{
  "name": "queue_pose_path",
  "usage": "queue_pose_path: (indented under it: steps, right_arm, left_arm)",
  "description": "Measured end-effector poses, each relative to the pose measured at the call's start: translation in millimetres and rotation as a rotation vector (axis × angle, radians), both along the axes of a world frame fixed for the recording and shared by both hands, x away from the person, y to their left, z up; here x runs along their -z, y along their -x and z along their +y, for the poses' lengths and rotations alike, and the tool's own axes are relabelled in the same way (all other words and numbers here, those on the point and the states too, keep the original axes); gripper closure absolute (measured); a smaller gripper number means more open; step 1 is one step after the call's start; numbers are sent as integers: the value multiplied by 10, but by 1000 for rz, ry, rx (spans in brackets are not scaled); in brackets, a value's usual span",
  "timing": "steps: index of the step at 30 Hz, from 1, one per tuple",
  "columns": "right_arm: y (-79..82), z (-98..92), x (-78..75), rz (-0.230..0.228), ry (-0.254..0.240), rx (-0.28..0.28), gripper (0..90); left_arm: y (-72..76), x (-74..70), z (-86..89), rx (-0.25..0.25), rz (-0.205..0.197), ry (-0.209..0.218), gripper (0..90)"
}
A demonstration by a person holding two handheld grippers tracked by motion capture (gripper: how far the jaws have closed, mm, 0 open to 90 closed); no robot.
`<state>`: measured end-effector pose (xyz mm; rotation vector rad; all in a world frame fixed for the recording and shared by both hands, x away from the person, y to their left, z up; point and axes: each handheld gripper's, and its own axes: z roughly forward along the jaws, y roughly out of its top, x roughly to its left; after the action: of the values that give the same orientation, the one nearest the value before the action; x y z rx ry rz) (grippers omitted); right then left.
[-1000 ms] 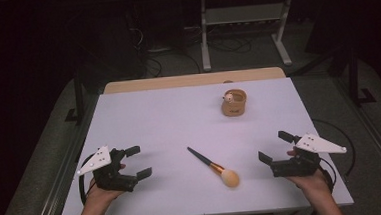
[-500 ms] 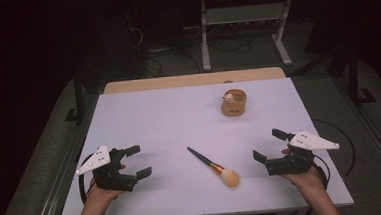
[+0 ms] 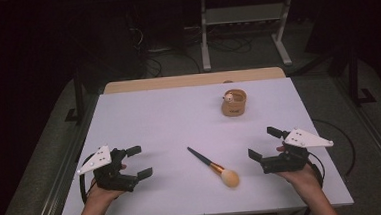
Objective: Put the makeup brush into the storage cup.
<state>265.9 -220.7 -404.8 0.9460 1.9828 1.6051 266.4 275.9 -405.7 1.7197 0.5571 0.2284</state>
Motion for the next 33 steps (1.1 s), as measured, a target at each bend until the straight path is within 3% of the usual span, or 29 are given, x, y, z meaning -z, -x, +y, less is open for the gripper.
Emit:
queue_pose_path:
  steps: [18, 33]
  right_arm:
    - [-132, 141, -17, -8, -4, -3, 0]
    - [-236, 276, -38, -16, -10, -54, 0]
  left_arm:
    - [4, -13, 21, 6, 2, 14, 110]
    - [13, -7, -13, 20, 4, 7, 121]
